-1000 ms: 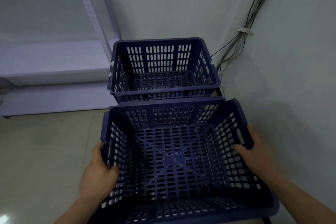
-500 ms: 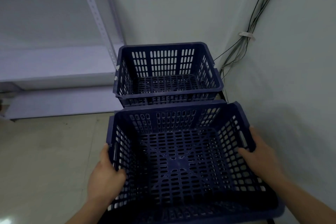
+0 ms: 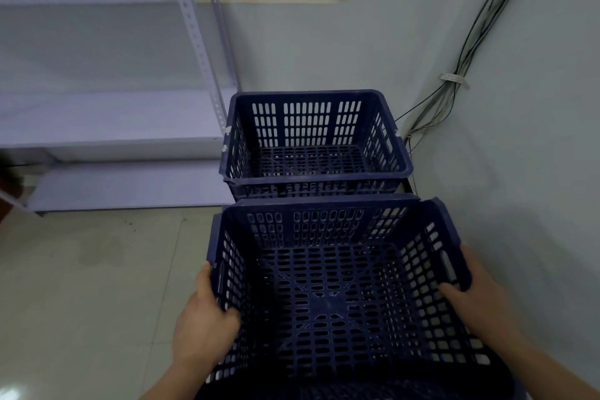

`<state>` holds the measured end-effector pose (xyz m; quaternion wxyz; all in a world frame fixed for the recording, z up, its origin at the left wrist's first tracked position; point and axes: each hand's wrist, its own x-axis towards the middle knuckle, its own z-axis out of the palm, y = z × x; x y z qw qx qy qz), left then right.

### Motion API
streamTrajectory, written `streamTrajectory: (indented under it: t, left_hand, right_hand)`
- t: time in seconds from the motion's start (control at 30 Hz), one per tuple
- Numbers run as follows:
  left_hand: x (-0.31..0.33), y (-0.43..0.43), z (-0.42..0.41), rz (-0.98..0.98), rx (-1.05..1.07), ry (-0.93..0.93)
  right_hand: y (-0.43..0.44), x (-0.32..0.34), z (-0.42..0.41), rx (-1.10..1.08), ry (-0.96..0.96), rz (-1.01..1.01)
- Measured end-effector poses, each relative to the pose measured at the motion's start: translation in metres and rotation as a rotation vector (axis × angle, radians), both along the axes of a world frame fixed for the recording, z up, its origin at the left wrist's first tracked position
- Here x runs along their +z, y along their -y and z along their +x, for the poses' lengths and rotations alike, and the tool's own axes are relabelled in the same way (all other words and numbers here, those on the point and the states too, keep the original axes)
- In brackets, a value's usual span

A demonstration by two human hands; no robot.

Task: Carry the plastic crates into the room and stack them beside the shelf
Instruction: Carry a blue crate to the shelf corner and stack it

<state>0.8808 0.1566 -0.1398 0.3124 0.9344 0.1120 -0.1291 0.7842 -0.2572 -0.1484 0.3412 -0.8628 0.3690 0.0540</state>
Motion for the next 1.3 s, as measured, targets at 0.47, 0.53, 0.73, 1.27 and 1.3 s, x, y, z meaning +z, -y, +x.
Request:
streamTrajectory:
  t: [0.47,0.53,0.73,1.27,1.3]
  left_hand:
    - [-0.015,-0.010,0.006,0.010,-0.038,0.014]
    - [-0.017,-0.010,0.007,0.026,-0.041,0.017]
    - [-0.014,-0.008,0.005,0.060,-0.015,0.017]
    - [0.013,-0.015,0.080,0.204,0.009,0.002]
    - [0.016,-0.015,0.098,0.210,0.013,0.021]
  right_hand:
    - [-0.008,0.006,0.007,-0.048,-0.050,0.022]
    - [-0.008,0.007,0.008,-0.054,-0.066,0.013]
    - [-0.013,0.016,0.010,-0.056,-0.109,0.020]
    - [0.030,0.050,0.090,-0.027,-0.129,-0.142]
    - [0.030,0.058,0.104,-0.014,-0.099,-0.146]
